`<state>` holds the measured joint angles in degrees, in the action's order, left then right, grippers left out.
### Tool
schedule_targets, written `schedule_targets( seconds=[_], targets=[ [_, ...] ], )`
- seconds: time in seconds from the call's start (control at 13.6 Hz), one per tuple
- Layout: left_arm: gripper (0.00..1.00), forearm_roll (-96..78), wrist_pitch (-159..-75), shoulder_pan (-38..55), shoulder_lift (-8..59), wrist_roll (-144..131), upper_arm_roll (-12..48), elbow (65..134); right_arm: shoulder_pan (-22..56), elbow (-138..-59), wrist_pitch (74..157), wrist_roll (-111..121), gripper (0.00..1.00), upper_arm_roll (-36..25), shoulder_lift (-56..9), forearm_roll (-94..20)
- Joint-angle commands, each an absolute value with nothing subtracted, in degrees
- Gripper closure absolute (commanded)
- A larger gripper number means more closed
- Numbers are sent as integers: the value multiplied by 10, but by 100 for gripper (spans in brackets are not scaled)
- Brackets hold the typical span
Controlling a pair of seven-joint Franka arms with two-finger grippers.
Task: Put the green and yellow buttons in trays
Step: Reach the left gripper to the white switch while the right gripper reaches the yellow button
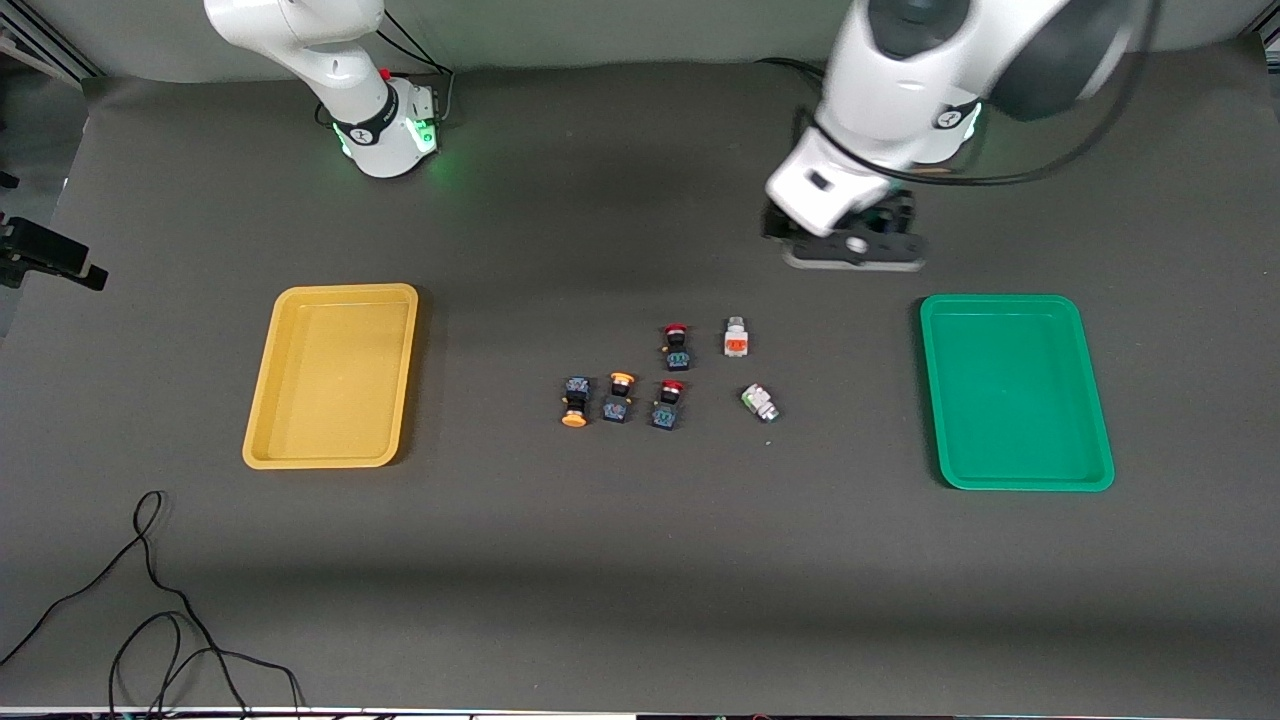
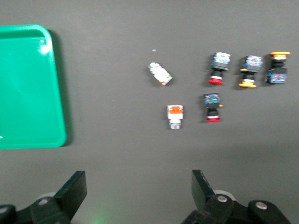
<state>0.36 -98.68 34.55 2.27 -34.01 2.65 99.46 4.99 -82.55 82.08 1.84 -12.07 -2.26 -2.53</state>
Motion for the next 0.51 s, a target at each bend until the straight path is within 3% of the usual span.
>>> schedule_targets(
  seconds=[0.0,0.15,0.44],
  targets=[
    [0,2,-1008,378,39,-366,15,1002,68,-822,816,13,0,-121,-32,-35],
    [0,-18,-1043,378,54,-370,15,1025,85,-838,823,8,0,-121,-46,-34],
    [0,-24,-1191,379,71,-369,15,1141,115,-870,888,-1,0,-120,-74,-37]
  ],
)
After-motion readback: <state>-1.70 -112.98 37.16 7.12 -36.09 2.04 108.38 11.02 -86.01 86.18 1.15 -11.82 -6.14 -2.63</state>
